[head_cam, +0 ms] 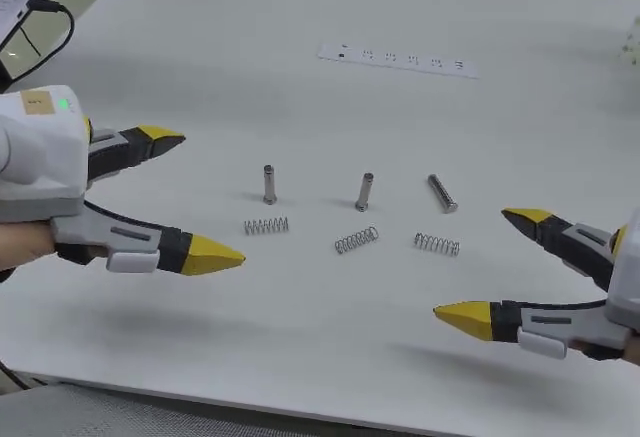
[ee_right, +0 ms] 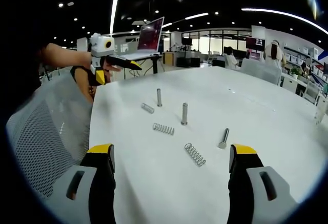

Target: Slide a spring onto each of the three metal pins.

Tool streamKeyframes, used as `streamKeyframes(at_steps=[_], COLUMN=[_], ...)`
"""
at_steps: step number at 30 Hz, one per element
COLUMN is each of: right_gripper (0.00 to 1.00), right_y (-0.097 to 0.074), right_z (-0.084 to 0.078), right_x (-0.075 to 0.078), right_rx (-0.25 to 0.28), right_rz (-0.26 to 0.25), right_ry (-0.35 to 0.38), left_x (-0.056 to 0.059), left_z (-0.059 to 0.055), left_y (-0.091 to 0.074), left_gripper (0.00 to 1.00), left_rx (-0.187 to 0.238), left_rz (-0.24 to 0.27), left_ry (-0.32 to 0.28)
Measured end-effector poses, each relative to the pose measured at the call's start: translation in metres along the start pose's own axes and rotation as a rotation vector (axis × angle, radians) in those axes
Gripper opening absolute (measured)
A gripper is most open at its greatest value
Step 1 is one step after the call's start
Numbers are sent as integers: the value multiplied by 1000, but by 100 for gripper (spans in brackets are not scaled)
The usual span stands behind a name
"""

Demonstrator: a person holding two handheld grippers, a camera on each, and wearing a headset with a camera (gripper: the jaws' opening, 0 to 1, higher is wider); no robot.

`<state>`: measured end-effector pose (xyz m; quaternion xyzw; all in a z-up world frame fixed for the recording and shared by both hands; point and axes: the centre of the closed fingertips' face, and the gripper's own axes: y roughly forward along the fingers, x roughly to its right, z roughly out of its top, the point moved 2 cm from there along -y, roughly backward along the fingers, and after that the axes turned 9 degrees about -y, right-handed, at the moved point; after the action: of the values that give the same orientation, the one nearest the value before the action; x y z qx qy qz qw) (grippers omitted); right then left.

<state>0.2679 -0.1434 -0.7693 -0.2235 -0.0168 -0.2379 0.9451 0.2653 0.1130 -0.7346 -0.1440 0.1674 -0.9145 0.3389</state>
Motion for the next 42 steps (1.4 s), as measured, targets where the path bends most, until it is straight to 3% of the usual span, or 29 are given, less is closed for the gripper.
streamKeyframes(at_steps=[6,17,29,42], right_gripper=[93,92,90,84], right_y=[1,3,5,11], right_z=[-1,-7,-1,8], right_x=[3,7,14,28], right_rx=[0,-19,-33,-50], right_rz=[1,21,27,40], right_ry=[2,7,7,43], left_x=[2,-2,-9,-5], left_z=[-5,-6,-7,-15], left_y=[4,4,1,-2], left_gripper=[98,98,98,98], left_rx=[-25,-15,-6,-27], left_rz=[-12,5,28,23], left_ry=[3,-15,-33,-38])
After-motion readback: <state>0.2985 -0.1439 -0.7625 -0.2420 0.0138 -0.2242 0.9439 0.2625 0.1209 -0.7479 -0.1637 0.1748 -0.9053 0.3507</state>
